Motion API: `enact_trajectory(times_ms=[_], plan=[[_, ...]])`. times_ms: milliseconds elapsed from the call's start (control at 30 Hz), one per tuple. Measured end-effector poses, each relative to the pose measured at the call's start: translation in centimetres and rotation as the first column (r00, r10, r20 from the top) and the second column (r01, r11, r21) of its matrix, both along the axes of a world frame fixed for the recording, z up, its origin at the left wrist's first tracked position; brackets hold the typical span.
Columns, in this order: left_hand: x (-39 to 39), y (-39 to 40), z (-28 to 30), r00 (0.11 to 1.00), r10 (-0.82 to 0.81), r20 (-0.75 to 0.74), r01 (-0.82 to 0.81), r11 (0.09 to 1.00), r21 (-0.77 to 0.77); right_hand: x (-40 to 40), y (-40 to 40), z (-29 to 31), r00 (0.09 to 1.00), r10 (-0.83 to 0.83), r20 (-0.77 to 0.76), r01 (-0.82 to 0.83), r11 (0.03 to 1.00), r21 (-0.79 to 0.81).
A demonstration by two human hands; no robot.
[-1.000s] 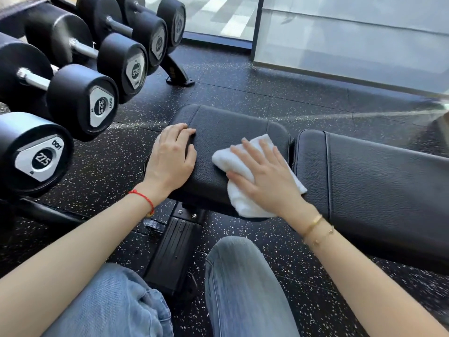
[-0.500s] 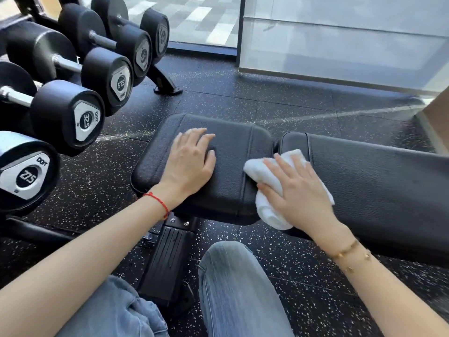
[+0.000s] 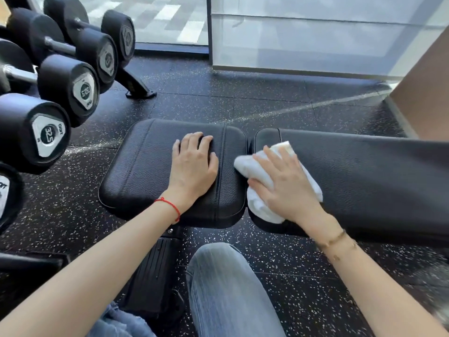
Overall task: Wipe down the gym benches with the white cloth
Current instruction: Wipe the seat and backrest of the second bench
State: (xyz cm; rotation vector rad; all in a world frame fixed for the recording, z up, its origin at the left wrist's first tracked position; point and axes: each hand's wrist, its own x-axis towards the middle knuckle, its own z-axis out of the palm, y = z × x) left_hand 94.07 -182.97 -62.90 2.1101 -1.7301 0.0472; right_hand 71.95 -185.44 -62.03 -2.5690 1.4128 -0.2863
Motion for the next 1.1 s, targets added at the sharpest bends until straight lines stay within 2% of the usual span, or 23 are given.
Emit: enact_trajectory(times_ms=[67, 233, 433, 567, 667, 767, 867, 967, 1100], plan=[[-0.1, 0.0, -0.1, 1.000, 0.001, 0.003, -0.001, 1.000, -0.005, -0.6, -0.7, 0.0, 1.000, 0.009, -0.005, -0.008, 1.000, 0.030], [-0.2, 0.1, 0.1, 1.000, 0.014, -0.007, -0.014, 1.000, -0.024, 2.1, -5.6, 0.9, 0.995, -0.096, -0.015, 0.096, 0.995, 0.001], [-0.1, 0.1, 0.1, 1.000, 0.005, -0.019, -0.006, 0.999, -0.033, 0.1, -1.2, 0.3, 0.994, -0.103, 0.047, 0.104, 0.994, -0.018], [-0.3, 0.2, 0.2, 1.000, 0.001, 0.016, -0.001, 1.000, 0.000, -4.7, -0.3, -0.2, 0.983, -0.148, 0.112, 0.144, 0.988, 0.050], [-1.1, 0.3, 0.3, 1.000, -0.014, 0.006, 0.014, 1.000, 0.001, -7.4, -4.7, -0.1, 0.968, -0.252, -0.017, 0.252, 0.968, -0.006], [-2.9, 0.1, 0.7, 0.999, -0.032, -0.030, 0.032, 1.000, -0.002, -5.8, -8.0, 0.5, 0.936, -0.339, -0.099, 0.343, 0.939, 0.028], [-5.1, -0.3, 0.7, 0.998, -0.050, -0.040, 0.050, 0.999, 0.007, -3.5, -5.7, 0.6, 0.983, -0.181, -0.006, 0.181, 0.983, -0.027], [-6.6, -0.6, 0.2, 0.999, -0.049, -0.024, 0.049, 0.998, 0.024, -5.2, -0.4, 0.2, 0.994, -0.049, 0.094, 0.050, 0.999, -0.012], [-7.1, -0.5, -0.5, 0.999, -0.036, 0.025, 0.035, 0.999, 0.035, -10.0, 0.4, -0.2, 0.983, -0.090, 0.161, 0.088, 0.996, 0.018]])
